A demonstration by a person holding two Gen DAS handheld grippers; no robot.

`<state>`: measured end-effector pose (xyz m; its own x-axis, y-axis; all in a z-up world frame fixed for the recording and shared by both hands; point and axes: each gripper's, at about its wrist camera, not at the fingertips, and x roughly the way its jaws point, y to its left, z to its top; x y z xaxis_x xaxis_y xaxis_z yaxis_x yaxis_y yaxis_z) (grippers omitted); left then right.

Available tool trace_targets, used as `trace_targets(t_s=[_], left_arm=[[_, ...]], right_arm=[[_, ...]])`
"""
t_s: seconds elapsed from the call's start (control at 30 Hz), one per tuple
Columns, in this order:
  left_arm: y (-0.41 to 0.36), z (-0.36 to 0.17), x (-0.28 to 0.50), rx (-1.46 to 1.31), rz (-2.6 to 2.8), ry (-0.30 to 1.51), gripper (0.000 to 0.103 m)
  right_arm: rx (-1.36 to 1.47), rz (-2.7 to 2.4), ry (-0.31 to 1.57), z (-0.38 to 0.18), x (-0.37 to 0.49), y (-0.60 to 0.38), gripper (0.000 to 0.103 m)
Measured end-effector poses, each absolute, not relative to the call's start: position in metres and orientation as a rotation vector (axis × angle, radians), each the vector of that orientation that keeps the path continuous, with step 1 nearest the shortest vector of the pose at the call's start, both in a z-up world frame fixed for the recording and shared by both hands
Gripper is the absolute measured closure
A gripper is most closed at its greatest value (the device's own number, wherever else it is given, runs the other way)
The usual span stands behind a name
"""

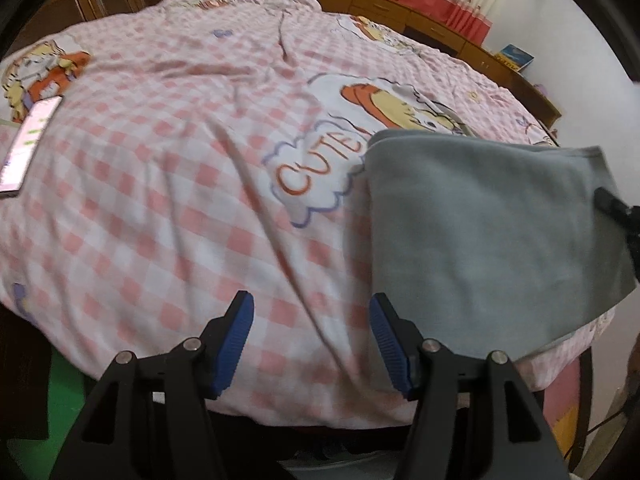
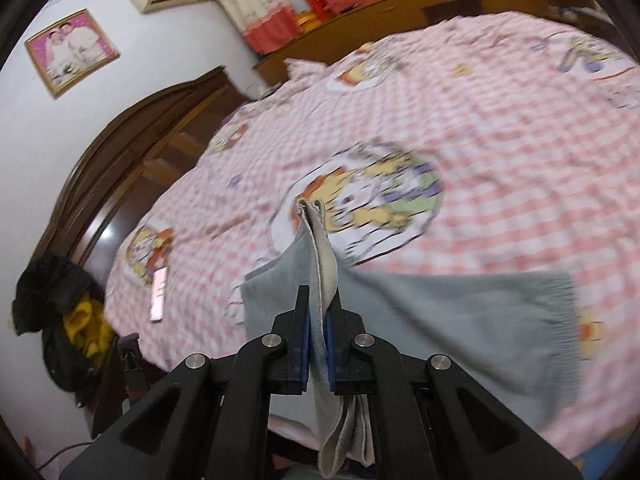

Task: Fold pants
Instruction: 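Lift the grasped edge with the right gripper and fold it over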

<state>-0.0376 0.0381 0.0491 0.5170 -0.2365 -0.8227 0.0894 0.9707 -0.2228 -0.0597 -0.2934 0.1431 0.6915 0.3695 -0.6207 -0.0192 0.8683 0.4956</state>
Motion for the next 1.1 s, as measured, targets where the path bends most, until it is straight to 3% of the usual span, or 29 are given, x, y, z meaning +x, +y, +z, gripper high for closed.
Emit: trace_targets(t_s=[0.3,0.83,0.9,0.97,1.1], left_arm=[[0.017,0.036,-0.020,-0.145,-0.263,1.033,0.040],[-0.030,0.031,0.015,-0.084,-0.367,1.041,0.040],[-0.035,0.031,0.020,-0.078,-0.369,1.041,0.040],[-0.039,0.033,0.027,-0.070,-0.376,1.037,0.040],[-0.038,0.039,0.039,-0.093,-0.407,1.024,0.040]], right_arm=[[0.488,0.009,0.825,0.128,-0.073,-0.350,0.096],[0.472,-0.176,0.997,0.030,-0.055,-0.392,0.096],[0.493,-0.151,0.991,0.032,-0.058,-0.396,0.092],[0.512,-0.144,0.974,0.038,-0.065,-0.402,0.075],[0.516,-0.192,0.883,0.051,-0.082,-0.415,0.055]])
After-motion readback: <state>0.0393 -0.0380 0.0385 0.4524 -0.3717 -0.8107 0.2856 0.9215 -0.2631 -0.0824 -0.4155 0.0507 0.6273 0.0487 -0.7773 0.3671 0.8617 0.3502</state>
